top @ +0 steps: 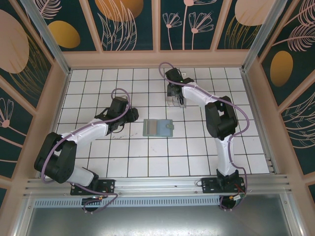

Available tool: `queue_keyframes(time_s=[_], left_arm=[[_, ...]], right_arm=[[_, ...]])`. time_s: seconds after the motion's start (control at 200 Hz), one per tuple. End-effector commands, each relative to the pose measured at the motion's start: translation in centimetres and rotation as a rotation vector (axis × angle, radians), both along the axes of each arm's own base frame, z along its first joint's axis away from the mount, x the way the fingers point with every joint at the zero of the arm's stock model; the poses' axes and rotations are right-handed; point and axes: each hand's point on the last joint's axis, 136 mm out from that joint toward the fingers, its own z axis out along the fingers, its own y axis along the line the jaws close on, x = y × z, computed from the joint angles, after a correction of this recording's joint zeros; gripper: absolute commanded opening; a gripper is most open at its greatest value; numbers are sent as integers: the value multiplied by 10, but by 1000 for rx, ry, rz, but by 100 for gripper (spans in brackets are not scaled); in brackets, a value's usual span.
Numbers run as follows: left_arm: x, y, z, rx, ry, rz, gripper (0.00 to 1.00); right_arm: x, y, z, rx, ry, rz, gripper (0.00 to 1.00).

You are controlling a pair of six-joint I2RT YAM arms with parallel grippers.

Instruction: Put the credit cards into the card holder

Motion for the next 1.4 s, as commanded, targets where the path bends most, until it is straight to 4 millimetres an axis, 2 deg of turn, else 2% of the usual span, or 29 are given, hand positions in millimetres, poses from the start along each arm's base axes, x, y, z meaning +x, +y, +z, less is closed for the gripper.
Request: queue_keyframes(time_s=[0.0,0.305,0.851,1.096,1.226,1.391], left_arm=[[3,-1,4,-10,-15,1,54],[3,-1,4,-14,-19,4,54],[3,-2,2,-17,-11,6,53],[6,-5,-1,-22,-5,2,53],[7,-7,-2,-21,4,-6,53],[8,-7,-2,-18,2,-8,53]], right_arm=[[-4,-17,6,-56,4,-52,91],[-5,-23,30,-90,-42,-63,89],[-5,-20,44,-72,-67,-58,79],[-5,-19,44,-71,-68,-51,75],[-5,-21,38,-74,-58,-50,68],[-6,-21,32,-72,-41,-45,50]])
